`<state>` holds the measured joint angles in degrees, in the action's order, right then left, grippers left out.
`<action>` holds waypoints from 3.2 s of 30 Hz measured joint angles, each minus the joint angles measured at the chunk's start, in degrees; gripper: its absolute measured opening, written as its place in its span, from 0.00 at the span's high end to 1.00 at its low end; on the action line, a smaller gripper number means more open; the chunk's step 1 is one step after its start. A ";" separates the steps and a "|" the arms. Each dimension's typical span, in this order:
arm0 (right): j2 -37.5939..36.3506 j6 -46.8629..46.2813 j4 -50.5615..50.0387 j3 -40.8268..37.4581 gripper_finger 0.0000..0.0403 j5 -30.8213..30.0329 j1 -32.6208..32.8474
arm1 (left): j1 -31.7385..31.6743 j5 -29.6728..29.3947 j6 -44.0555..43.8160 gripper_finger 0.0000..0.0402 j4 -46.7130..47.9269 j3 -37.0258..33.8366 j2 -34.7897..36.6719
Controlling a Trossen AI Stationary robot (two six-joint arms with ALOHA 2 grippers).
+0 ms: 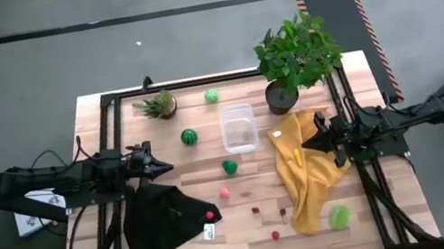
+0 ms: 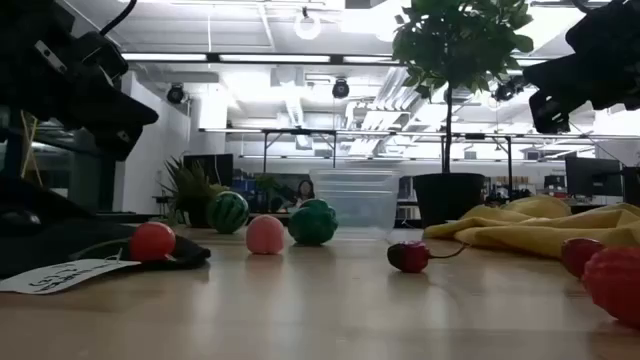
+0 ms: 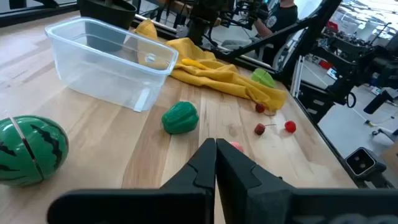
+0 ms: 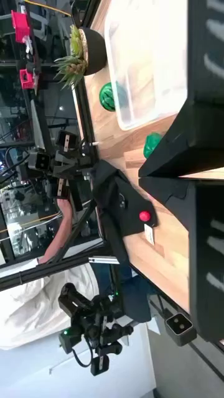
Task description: Pick and placing Produce into tupperware
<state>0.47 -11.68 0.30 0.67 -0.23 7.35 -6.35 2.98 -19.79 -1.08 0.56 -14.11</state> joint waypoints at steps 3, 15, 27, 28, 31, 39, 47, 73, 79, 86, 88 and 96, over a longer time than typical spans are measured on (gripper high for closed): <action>-0.01 -0.29 0.00 0.00 1.00 0.02 0.02 | 0.00 0.00 0.00 1.00 0.00 0.00 -0.02; -0.01 -0.18 0.00 0.00 1.00 0.02 0.01 | 0.00 -0.01 0.00 1.00 -0.01 0.00 0.00; -0.01 -0.03 -0.01 0.00 1.00 0.01 0.02 | -0.01 -0.02 0.00 1.00 -0.02 0.00 -0.01; -0.01 -0.13 0.00 0.00 1.00 0.01 0.01 | -0.02 -0.02 0.00 1.00 -0.02 0.00 -0.01; 0.00 -0.11 0.00 0.00 1.00 0.00 0.02 | 0.00 -0.01 0.00 1.00 -0.02 0.00 -0.02; -0.01 0.00 0.00 0.00 1.00 0.01 0.00 | -0.02 -0.02 0.00 1.00 -0.01 0.00 -0.02; 0.00 -0.02 0.00 0.00 1.00 0.02 0.02 | -0.02 -0.02 0.00 1.00 -0.02 0.00 -0.02; 0.00 0.00 0.00 0.00 1.00 0.01 0.01 | -0.01 -0.02 0.00 1.00 -0.01 0.00 0.00; -0.01 -0.01 0.00 0.00 1.00 0.01 0.00 | 0.00 -0.01 0.00 1.00 0.00 0.00 -0.01; 0.00 -0.01 0.00 0.00 1.00 0.01 0.01 | 0.00 0.00 -1.96 1.00 -0.02 0.00 -0.01; 0.00 -0.08 0.00 0.00 1.00 0.02 0.02 | 0.00 0.02 -6.05 1.00 -0.02 0.00 -0.02; -0.01 -1.11 0.02 0.00 1.00 0.01 0.01 | 0.00 0.01 -26.16 1.00 -0.03 0.00 -0.01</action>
<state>0.46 -12.80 0.31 0.67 -0.21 7.36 -6.35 3.00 -45.95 -1.11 0.56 -14.12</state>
